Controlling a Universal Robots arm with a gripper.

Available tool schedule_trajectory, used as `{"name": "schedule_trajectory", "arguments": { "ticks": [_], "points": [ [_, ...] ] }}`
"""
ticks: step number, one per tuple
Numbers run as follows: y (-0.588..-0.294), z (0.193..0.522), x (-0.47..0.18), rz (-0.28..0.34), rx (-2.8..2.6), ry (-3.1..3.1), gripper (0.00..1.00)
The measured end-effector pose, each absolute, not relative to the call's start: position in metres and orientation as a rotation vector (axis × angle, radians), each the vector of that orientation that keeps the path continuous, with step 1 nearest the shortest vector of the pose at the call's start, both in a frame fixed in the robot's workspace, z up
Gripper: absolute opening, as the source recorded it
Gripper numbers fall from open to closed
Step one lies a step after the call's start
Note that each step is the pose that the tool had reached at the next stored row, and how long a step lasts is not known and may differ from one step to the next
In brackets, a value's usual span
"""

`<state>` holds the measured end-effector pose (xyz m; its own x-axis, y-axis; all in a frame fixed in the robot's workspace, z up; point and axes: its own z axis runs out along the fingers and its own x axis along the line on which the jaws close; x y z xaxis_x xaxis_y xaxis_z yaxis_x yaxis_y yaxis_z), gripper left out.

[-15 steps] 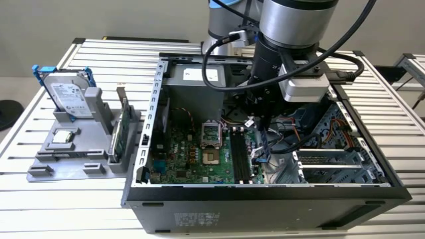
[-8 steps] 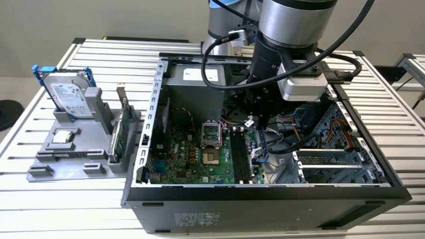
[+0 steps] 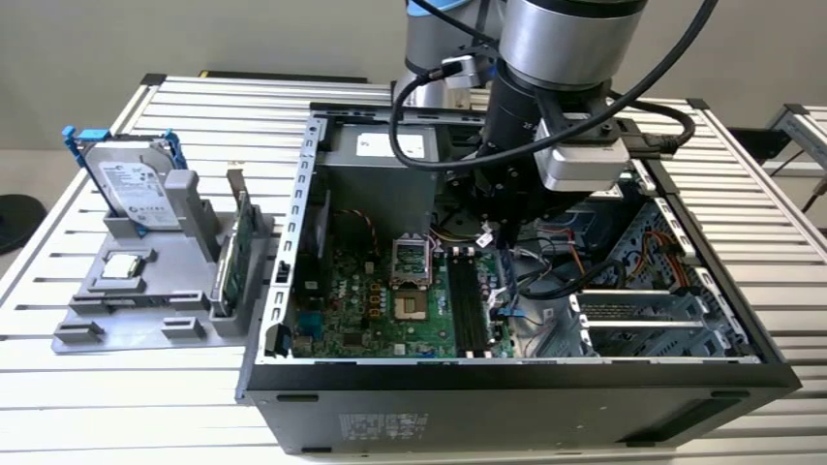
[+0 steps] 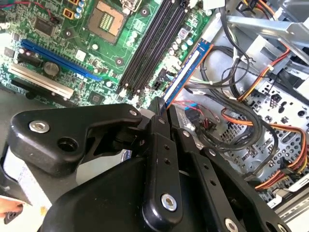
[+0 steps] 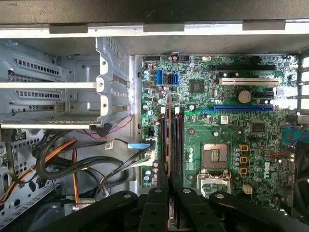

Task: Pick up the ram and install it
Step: 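Insert the ram into the slot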

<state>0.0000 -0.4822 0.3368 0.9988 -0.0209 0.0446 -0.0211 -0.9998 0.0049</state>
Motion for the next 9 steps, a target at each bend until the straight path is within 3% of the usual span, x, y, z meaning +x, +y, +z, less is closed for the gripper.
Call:
{"name": "schedule_trajectory", "arguments": {
  "ticks": [9],
  "points": [
    [-0.469,0.335,-0.001,0.07,3.135,-0.033,0.0]
  ]
}}
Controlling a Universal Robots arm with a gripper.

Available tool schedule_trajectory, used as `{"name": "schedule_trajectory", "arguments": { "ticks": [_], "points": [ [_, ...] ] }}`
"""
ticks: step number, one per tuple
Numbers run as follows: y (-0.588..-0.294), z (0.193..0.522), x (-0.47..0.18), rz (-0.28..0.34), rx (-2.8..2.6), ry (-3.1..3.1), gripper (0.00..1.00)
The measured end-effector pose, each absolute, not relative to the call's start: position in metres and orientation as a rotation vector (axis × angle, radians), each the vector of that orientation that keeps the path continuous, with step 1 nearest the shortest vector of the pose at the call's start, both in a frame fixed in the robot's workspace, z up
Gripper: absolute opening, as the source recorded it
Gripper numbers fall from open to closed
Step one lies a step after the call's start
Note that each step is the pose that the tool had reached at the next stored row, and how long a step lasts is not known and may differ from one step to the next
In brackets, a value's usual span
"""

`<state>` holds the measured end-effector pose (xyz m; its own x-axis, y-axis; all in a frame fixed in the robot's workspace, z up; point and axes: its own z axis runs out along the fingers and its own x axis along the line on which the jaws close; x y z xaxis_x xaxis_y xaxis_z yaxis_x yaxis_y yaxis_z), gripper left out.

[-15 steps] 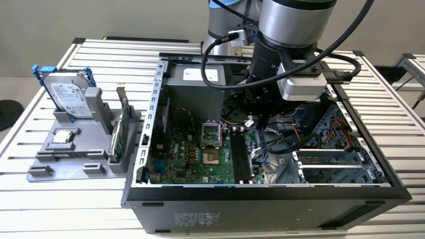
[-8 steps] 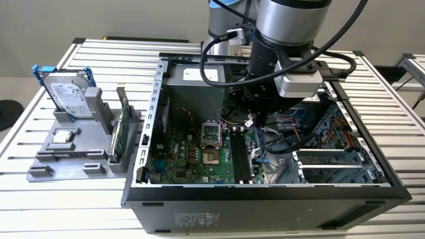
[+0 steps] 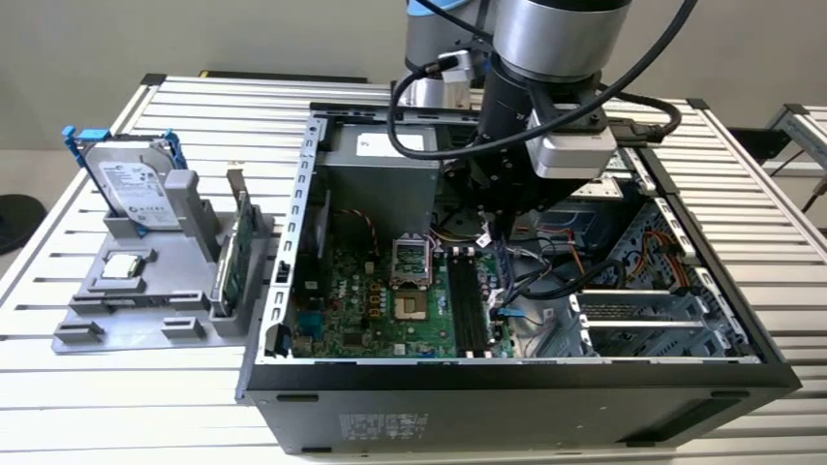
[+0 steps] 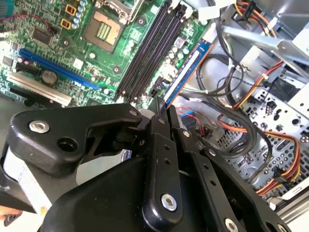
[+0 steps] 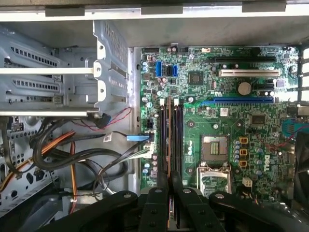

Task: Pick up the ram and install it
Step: 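Insert the ram into the slot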

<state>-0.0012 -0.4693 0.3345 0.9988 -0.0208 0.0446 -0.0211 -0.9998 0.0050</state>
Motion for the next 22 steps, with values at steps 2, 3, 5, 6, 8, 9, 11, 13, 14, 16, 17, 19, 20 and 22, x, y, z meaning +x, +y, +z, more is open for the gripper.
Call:
{"name": "schedule_trajectory", "arguments": {
  "ticks": [2,3,5,6,8,9,11,13,14,16,17,19,20,22],
  "points": [
    [-0.466,0.334,-0.001,0.07,3.135,-0.033,0.0],
    [-0.465,0.334,-0.002,0.07,3.135,-0.033,0.0],
    [-0.463,0.333,-0.002,0.07,3.135,-0.033,0.0],
    [-0.462,0.333,-0.002,0.07,3.135,-0.033,0.0],
    [-0.46,0.333,-0.002,0.07,3.135,-0.033,0.0],
    [-0.459,0.333,-0.002,0.07,3.135,-0.033,0.0],
    [-0.457,0.332,-0.002,0.07,3.135,-0.033,0.0],
    [-0.454,0.332,-0.002,0.07,3.135,-0.033,0.0],
    [-0.453,0.331,-0.002,0.07,3.135,-0.033,0.0],
    [-0.452,0.331,-0.002,0.07,3.135,-0.033,0.0],
    [-0.451,0.331,-0.002,0.07,3.135,-0.033,0.0],
    [-0.45,0.33,-0.002,0.07,3.135,-0.033,0.0],
    [-0.449,0.33,-0.002,0.07,3.135,-0.033,0.0],
    [-0.449,0.33,-0.002,0.07,3.135,-0.033,0.0]
  ]
}}
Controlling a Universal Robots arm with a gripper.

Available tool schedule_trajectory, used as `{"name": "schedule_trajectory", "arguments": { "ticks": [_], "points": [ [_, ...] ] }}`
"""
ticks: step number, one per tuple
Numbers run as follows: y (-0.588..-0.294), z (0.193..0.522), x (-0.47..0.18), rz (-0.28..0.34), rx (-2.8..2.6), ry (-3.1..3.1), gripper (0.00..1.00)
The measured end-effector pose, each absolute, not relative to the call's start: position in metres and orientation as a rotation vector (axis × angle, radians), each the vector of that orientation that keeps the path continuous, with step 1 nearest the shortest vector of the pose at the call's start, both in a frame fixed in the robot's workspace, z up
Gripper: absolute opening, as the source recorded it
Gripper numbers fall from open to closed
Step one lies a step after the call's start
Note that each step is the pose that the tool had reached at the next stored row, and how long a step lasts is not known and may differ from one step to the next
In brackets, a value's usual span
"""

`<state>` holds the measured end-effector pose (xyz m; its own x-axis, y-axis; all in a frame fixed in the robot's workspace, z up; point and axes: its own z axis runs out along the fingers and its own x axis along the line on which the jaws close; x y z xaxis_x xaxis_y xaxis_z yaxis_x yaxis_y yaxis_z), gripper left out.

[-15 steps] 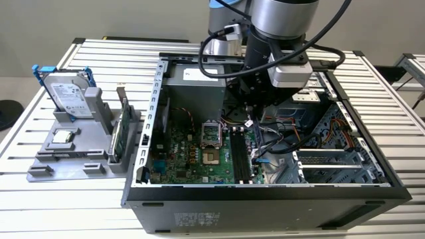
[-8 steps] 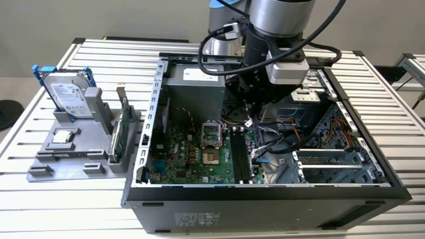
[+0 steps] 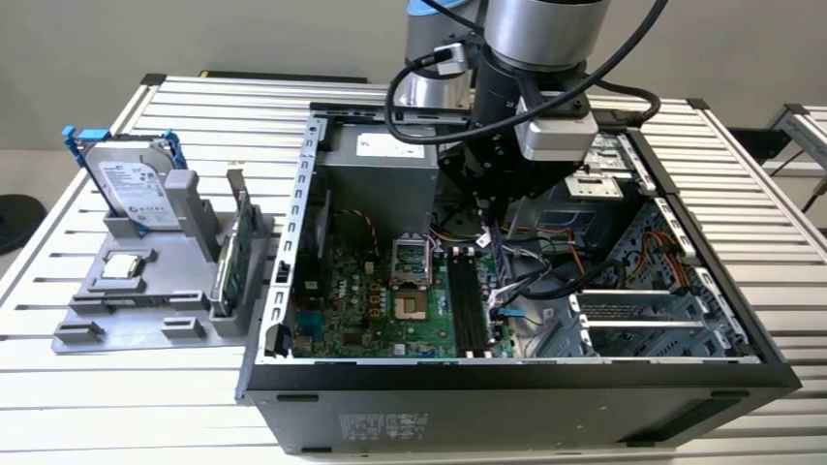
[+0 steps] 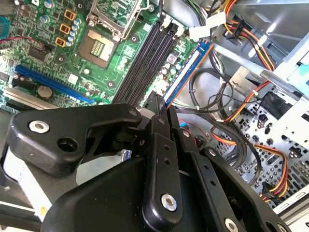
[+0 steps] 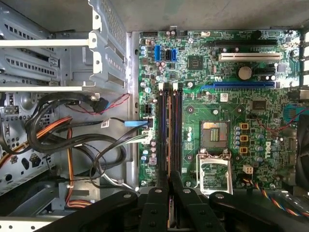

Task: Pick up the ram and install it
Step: 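Insert the ram into the slot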

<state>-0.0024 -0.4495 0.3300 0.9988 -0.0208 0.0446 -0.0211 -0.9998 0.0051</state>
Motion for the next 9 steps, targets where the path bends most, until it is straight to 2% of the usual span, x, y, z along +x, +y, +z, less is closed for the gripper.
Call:
{"name": "schedule_trajectory", "arguments": {
  "ticks": [9],
  "points": [
    [-0.4494,0.3261,-0.0024,0.07,3.135,-0.033,0.0]
  ]
}}
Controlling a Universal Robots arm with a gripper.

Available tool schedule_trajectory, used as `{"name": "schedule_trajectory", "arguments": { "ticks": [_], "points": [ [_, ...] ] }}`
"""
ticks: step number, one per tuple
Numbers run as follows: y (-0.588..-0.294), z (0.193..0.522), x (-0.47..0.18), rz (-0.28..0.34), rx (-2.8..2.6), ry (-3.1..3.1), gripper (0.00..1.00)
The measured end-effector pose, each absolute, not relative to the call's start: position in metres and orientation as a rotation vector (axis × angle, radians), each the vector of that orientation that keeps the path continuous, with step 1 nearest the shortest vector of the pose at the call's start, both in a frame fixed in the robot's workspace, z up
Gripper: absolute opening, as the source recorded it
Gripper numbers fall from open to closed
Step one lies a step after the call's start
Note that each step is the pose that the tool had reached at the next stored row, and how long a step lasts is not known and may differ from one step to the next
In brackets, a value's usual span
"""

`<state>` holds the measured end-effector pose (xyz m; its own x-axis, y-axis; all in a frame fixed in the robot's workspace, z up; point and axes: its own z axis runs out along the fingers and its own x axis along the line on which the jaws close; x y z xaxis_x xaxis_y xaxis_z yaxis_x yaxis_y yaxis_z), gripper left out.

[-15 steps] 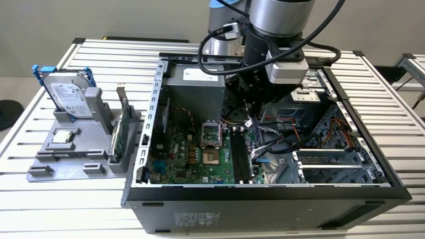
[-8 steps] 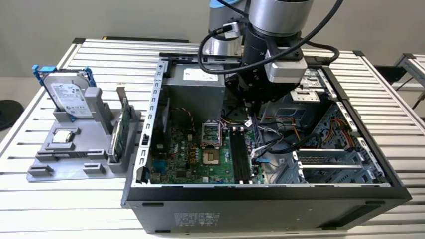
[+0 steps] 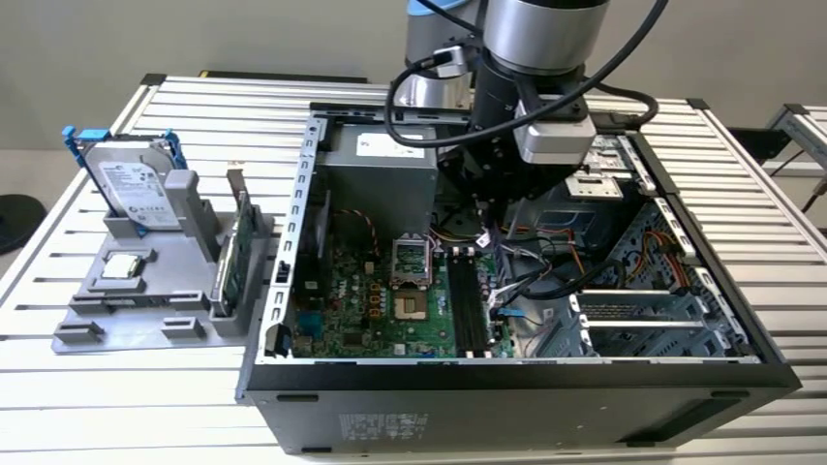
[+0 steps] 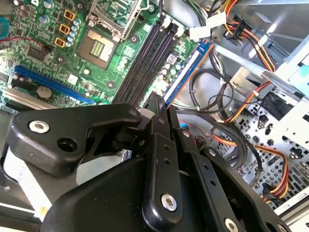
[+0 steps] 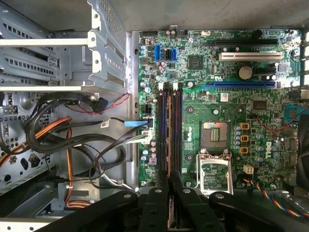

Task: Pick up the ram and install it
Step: 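Insert the ram into the slot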

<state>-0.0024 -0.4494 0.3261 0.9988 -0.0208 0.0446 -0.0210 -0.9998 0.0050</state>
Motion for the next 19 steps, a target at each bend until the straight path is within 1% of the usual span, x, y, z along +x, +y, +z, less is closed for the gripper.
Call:
{"name": "schedule_trajectory", "arguments": {
  "ticks": [19],
  "points": [
    [-0.4494,0.3198,-0.0024,0.068,3.136,-0.033,0.0]
  ]
}}
